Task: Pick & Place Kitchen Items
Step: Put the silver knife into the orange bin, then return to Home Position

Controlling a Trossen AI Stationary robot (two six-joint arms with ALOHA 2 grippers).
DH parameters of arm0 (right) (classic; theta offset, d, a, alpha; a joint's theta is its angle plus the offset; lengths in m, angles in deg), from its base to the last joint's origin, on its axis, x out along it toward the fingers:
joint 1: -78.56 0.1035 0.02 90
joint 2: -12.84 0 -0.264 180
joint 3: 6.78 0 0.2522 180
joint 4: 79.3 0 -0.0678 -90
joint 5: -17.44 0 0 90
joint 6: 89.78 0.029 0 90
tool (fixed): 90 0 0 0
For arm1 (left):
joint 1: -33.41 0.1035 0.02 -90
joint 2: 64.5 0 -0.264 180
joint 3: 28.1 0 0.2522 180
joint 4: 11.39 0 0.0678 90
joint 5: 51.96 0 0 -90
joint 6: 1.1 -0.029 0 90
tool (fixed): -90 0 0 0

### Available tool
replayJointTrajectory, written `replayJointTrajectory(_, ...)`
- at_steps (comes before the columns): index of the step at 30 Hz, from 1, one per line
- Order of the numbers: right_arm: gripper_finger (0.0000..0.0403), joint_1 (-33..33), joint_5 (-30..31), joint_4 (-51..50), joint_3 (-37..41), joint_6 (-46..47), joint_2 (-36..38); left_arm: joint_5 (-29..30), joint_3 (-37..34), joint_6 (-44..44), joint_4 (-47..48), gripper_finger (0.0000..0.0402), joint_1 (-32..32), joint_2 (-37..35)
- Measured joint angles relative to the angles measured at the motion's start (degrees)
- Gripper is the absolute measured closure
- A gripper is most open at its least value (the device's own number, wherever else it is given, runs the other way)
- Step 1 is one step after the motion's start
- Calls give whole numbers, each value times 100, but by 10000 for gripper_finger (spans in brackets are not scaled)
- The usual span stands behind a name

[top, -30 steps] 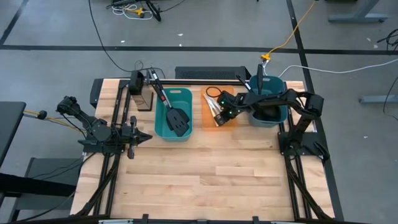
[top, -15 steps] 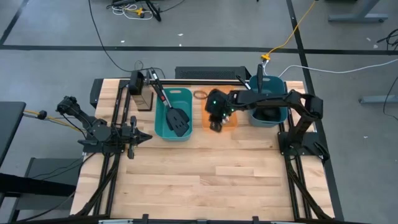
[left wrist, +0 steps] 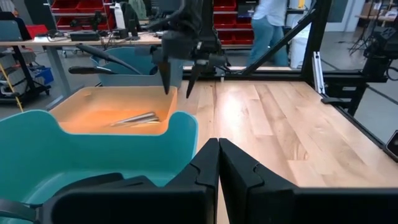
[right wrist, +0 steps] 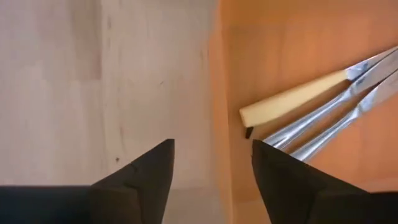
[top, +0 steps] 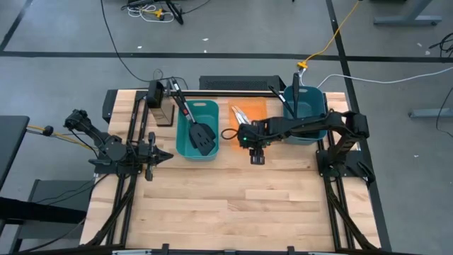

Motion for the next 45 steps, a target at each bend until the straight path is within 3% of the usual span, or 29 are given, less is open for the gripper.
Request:
replayJointTrajectory(4, 180, -171, -60, 467, 394, 51, 0, -2, 0, 104, 0, 387, -2, 0)
replayJointTrajectory(8, 202, -311, 19, 668, 651, 108, 0, -2, 0, 104, 0, 387, -2, 0)
replayJointTrajectory(14, 264, -355, 264, 909, 857, 90, 0, -2, 0, 75, 2, 387, -1, 0)
replayJointTrajectory(21, 348, -360, -83, 1322, 867, -24, 0, -2, 0, 69, 1, 387, -2, 0)
replayJointTrajectory(26, 383, -359, -105, 1338, 867, -70, 0, -2, 0, 62, 0, 387, 0, 0)
replayJointTrajectory(31, 376, -363, -99, 1341, 867, -47, 0, -2, 0, 70, 0, 387, -2, 0)
replayJointTrajectory(38, 309, -363, -294, 1279, 490, -37, 120, -2, 0, -86, -4, 388, -1, -1)
replayJointTrajectory(42, 283, -363, -417, 1361, 316, -76, 502, -1, 0, -346, -71, 396, 0, -1)
replayJointTrajectory(45, 283, -346, -955, 1929, 340, -317, 1059, 69, 0, -686, -469, 396, 1, 4)
